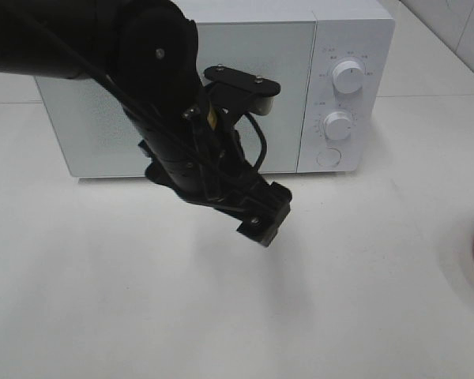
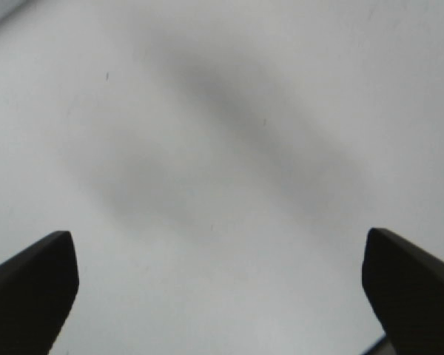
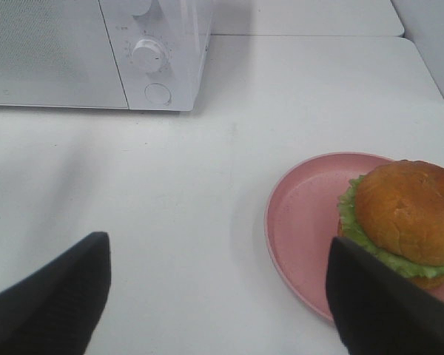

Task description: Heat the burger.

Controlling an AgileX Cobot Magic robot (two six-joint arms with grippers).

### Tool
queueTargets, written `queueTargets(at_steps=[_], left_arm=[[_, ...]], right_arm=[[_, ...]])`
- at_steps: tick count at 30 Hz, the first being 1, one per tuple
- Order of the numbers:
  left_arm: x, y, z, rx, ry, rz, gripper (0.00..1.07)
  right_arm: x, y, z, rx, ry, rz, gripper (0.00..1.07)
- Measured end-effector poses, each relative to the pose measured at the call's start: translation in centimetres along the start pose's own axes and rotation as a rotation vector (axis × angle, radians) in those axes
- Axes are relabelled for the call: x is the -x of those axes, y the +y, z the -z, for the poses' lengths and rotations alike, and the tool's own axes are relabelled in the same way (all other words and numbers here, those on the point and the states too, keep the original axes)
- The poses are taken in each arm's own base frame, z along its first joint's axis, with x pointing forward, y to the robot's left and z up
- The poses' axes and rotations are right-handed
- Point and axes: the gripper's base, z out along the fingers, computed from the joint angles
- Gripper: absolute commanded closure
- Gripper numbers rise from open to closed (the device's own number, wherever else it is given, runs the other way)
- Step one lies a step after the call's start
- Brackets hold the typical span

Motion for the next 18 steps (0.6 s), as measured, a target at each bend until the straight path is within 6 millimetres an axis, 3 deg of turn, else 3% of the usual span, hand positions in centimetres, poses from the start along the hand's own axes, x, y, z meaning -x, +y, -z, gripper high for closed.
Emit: queueTargets(at_steps=[4,11,14,15,16,18], left_arm=[[-2.1,0.3,2.3,0.030,0.206,-0.003,0.09],[-3.4,1.1,5.0,0.062,0.312,0.003,0.09],[-3.3,2.8,6.7,0.074,0.279,0.049,0.09],[-3.3,4.6,7.9,0.085,0.250,0.099,0.09],[-3.3,4.6,7.9,0.085,0.250,0.099,0.09],[-3.6,7.5,10.3,0.088,0.189,0.171,0.09]], right_arm=[[0.0,0.0,0.0,0.000,0.000,0.000,0.32],[0.0,0.0,0.0,0.000,0.000,0.000,0.32],[0.0,0.0,0.0,0.000,0.000,0.000,0.32],[0.0,0.0,0.0,0.000,0.000,0.000,0.32],[0.0,0.0,0.0,0.000,0.000,0.000,0.32],[0.0,0.0,0.0,0.000,0.000,0.000,0.32]])
